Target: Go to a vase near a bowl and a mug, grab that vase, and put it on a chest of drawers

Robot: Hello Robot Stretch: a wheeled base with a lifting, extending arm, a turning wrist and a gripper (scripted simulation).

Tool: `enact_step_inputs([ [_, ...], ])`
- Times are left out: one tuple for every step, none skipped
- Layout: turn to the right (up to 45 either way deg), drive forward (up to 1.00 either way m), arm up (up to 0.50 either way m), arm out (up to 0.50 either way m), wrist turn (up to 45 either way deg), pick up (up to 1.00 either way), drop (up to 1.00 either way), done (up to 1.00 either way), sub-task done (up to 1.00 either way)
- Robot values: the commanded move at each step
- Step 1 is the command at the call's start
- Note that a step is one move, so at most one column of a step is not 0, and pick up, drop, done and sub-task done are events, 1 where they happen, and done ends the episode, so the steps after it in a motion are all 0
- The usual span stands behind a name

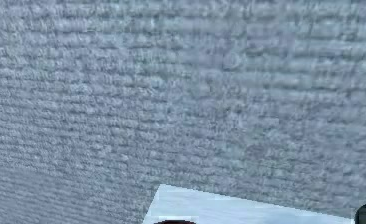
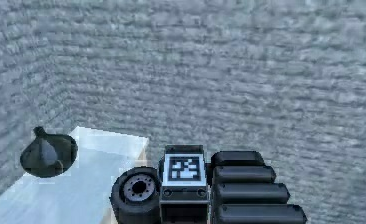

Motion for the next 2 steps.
enact_step_inputs([
  [9.0, 0.00, 0.00, 0.00, 0.0, 0.00, 0.00, 0.00, 0.00],
  [-45.0, 0.00, 0.00, 0.00, 0.0, 0.00, 0.00, 0.00, 0.00],
])
